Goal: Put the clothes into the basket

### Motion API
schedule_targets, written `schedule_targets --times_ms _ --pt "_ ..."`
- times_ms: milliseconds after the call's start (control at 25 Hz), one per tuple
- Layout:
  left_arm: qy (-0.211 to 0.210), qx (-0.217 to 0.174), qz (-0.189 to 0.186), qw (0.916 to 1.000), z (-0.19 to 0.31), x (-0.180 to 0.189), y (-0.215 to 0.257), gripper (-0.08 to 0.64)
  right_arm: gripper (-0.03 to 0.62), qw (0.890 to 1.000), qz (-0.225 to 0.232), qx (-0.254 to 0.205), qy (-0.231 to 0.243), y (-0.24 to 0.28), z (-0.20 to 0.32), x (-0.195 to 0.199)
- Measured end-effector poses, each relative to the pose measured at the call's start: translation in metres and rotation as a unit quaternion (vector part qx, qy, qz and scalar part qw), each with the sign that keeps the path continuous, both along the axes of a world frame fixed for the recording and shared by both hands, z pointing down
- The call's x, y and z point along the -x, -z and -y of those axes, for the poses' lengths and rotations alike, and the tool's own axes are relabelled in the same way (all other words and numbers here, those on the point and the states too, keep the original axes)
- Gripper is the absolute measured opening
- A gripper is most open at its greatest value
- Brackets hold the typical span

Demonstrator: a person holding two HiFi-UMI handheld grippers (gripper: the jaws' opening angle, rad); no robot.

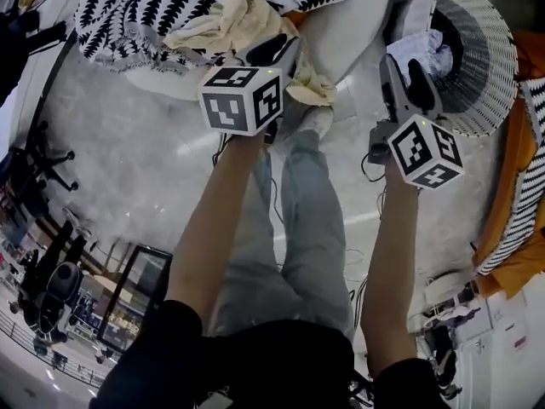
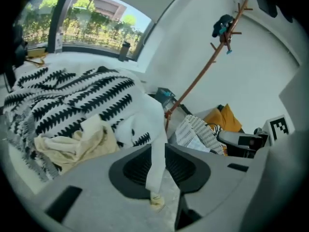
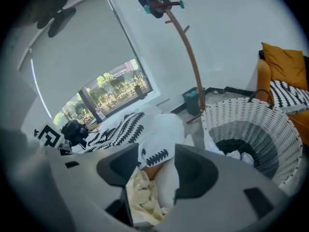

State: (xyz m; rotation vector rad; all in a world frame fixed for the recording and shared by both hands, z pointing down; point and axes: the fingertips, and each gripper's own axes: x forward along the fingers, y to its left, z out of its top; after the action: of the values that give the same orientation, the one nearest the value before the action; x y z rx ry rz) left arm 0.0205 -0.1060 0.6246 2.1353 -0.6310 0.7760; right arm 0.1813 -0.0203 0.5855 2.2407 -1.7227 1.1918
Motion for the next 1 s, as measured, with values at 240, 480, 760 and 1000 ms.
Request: schedule_targets --times_ms 240,480,760,1000 --pt "0.09 0.022 0.015 0.9956 0.026 0.094 -0.017 0.099 0.233 0.997 0.031 0.038 0.057 -0.043 0.028 0.081" --pt "0.127 0.068 0.029 0.9891 0.024 0.143 -0.074 0.146 0.235 0.988 0.081 0.087 0.094 -0.113 0.034 0.149" --pt "0.115 0.134 0.014 0.9842 0.018 0.15 -0.162 0.222 0.278 0.974 0.106 0.141 0.145 -0.206 0.028 0.192" --pt "0.055 0.128 0.0 0.9903 0.016 0.128 -0.201 0.222 0.293 0.961 0.071 0.183 0.197 -0.265 0.012 0.204"
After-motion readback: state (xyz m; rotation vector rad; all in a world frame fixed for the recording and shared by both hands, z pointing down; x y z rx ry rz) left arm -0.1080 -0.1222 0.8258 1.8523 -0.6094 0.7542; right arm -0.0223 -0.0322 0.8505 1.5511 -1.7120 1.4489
